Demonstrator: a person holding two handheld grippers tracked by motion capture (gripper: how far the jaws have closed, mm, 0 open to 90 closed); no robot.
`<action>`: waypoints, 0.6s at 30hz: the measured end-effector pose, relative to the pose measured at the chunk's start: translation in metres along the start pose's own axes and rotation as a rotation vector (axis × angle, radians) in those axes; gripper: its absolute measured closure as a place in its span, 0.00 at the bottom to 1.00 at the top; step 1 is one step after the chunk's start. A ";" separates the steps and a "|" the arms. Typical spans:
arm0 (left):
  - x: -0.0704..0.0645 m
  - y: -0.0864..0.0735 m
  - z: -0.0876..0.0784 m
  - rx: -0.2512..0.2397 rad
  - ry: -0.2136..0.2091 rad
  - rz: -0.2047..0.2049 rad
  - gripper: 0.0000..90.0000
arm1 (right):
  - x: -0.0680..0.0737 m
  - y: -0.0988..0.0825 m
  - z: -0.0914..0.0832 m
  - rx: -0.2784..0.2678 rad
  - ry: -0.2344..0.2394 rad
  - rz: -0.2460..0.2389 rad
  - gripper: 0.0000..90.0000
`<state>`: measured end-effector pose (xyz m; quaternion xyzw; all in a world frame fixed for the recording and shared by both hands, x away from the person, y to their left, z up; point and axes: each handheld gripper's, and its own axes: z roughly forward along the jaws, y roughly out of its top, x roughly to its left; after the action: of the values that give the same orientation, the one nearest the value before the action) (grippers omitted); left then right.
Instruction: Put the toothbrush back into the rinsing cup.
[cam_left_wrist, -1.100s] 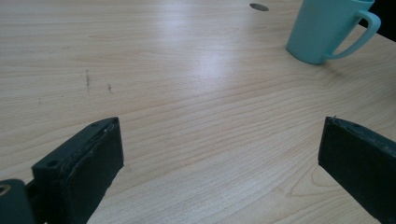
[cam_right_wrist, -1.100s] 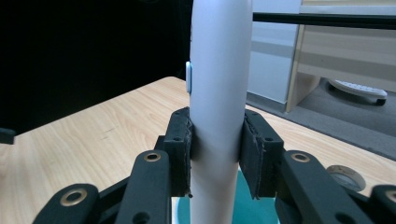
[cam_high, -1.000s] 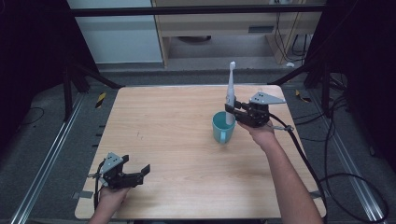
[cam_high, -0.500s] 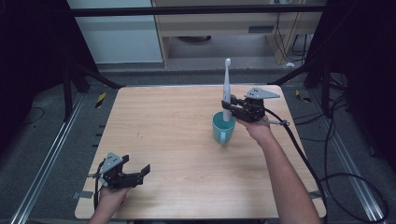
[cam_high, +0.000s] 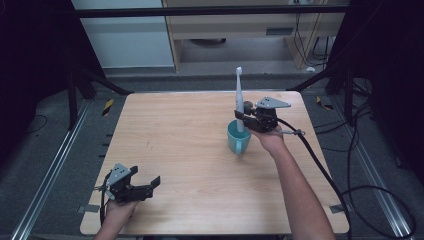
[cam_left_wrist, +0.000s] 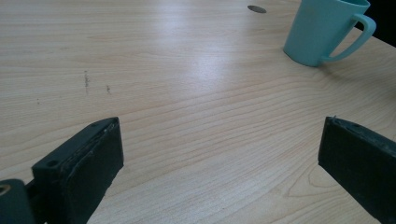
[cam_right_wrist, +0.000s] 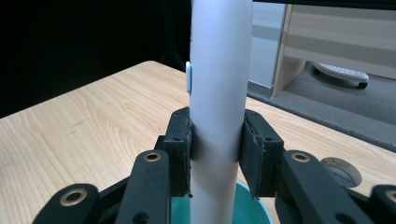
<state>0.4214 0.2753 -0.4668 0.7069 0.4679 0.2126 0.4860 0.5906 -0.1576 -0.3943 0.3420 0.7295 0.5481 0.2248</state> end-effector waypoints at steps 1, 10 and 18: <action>0.000 0.000 0.000 0.000 0.000 0.001 0.00 | 0.000 -0.001 0.001 0.004 -0.002 0.002 0.73; 0.000 0.000 -0.001 -0.002 0.000 -0.001 0.00 | 0.003 -0.012 0.009 0.061 -0.045 0.020 0.73; 0.000 0.000 -0.001 -0.002 0.001 0.001 0.00 | 0.004 -0.014 0.012 0.103 -0.074 0.029 0.73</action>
<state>0.4210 0.2754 -0.4662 0.7066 0.4675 0.2134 0.4864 0.5927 -0.1496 -0.4114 0.3835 0.7428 0.5001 0.2260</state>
